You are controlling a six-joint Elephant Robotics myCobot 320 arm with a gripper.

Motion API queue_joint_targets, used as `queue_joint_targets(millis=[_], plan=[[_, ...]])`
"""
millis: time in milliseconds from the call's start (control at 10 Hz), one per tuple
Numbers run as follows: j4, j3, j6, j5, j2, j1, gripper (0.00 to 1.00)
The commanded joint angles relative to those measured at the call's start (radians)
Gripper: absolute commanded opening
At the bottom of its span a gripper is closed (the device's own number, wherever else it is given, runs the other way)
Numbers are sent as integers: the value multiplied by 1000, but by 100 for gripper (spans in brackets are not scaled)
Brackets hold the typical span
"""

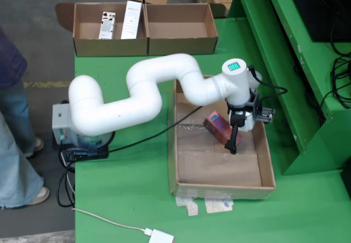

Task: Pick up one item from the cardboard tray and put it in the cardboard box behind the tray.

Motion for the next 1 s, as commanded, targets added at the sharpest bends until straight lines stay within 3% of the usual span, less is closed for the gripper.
queue_joint_targets(millis=[0, 900], plan=[[149, 28, 41, 81, 49, -68, 100], [-247, 28, 67, 266, 171, -91, 100]])
